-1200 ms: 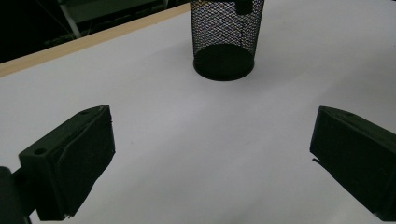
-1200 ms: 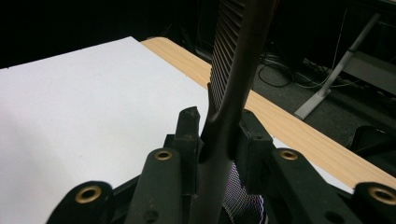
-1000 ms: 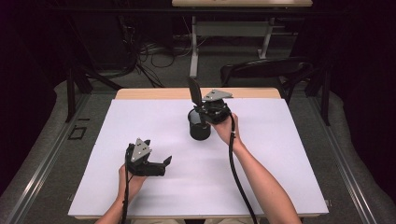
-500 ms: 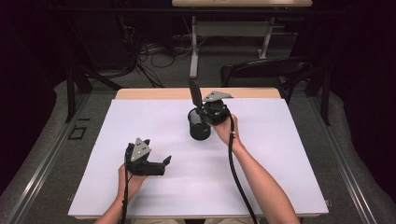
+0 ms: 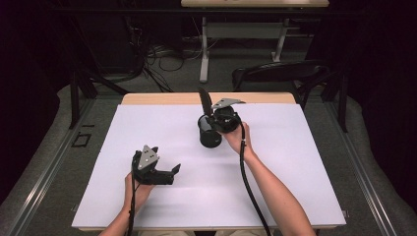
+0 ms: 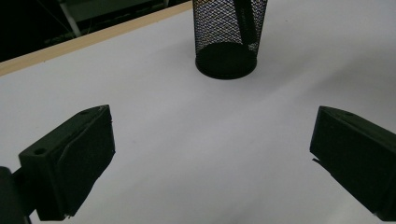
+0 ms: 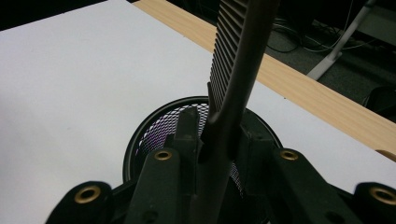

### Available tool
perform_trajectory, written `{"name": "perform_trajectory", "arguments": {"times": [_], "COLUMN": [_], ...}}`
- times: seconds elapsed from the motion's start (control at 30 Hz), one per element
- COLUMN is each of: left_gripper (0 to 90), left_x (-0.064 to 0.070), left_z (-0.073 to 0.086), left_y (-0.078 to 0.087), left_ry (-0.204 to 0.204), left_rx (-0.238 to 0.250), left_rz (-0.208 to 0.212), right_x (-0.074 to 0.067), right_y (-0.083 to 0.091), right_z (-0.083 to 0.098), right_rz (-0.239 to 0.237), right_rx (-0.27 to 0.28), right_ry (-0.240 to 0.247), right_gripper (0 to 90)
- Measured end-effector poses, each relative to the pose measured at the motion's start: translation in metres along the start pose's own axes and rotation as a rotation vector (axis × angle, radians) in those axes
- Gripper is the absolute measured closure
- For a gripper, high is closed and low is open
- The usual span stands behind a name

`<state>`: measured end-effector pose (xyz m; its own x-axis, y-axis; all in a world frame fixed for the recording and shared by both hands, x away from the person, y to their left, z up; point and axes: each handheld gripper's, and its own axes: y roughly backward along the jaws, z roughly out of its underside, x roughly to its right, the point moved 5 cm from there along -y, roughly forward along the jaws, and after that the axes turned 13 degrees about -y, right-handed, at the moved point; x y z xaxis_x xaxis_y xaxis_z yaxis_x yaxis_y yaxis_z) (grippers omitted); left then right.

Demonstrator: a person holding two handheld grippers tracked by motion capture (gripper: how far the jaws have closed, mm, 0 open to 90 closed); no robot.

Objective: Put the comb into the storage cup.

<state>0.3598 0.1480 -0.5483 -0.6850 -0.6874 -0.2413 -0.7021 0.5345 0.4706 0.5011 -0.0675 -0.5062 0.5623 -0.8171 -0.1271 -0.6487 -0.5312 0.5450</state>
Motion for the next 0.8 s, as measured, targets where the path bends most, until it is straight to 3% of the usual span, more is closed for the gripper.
{"name": "perform_trajectory", "arguments": {"times": [0.4, 0.63, 0.8], "left_gripper": [0.1, 0.1, 0.1], "left_x": [0.0, 0.0, 0.001], "left_z": [0.0, 0.0, -0.001], "left_y": [0.001, 0.0, 0.0], "left_ry": [0.001, 0.0, -0.002], "left_rx": [0.0, 0.002, 0.0], "left_rz": [0.0, 0.0, 0.001], "right_x": [0.0, -0.001, -0.001], "right_y": [-0.002, 0.003, 0.011], "right_z": [0.003, 0.0, -0.003], "right_rz": [-0.002, -0.017, -0.025], "right_rx": [-0.037, -0.034, -0.028], "right_ry": [-0.005, -0.009, -0.021], "right_gripper": [71.9, 56.4, 40.2]}}
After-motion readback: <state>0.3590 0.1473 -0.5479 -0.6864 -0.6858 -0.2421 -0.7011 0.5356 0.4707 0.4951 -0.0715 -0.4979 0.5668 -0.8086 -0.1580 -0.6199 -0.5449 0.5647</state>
